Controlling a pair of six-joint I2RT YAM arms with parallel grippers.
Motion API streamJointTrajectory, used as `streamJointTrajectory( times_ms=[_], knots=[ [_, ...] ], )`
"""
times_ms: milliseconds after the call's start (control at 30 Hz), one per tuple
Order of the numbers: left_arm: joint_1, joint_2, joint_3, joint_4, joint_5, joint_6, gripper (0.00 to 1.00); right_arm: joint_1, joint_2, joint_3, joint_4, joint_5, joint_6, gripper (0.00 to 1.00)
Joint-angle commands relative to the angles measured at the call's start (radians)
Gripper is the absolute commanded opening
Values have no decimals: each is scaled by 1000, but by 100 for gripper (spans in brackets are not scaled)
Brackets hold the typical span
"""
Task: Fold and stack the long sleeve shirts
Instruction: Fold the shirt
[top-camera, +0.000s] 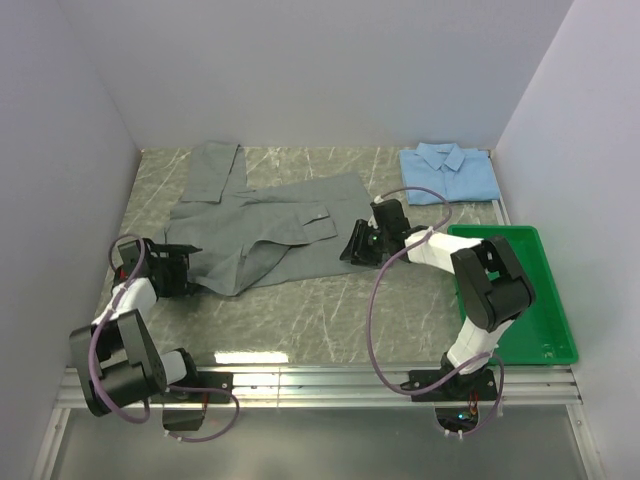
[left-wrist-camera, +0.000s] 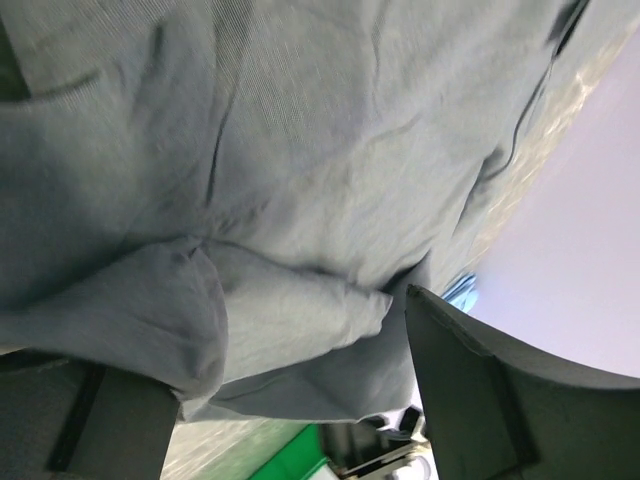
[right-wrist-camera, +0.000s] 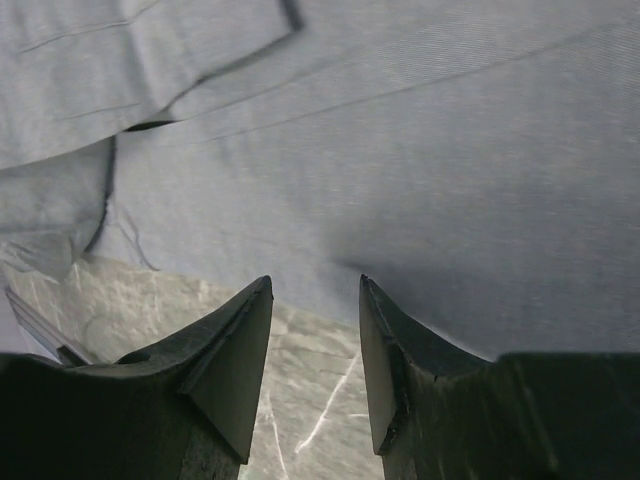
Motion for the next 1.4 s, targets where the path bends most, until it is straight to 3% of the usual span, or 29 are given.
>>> streamJointTrajectory(
  times_ms=[0,400,633,933,1200,1367],
  knots=[
    [11,35,27,95,1,-85,86,-23,18,-14,29,-38,29,47],
    [34,138,103,102,-62,-64,86,-51,42,-25,28,-40,39,47],
    [56,135,57,173,62,-147,86,-58,46,-33,26,-32,55,47],
    [103,-72,-48,13,-59,-84,84,-74,25,-46,25,-23,66,47],
    [177,-60,-115,-28,-57,-29,85,-72,8,-48,19,-10,58,47],
    [218,-98,-77,-115,-88,32,86,-72,-12,-40,3,14,32,47]
  ],
)
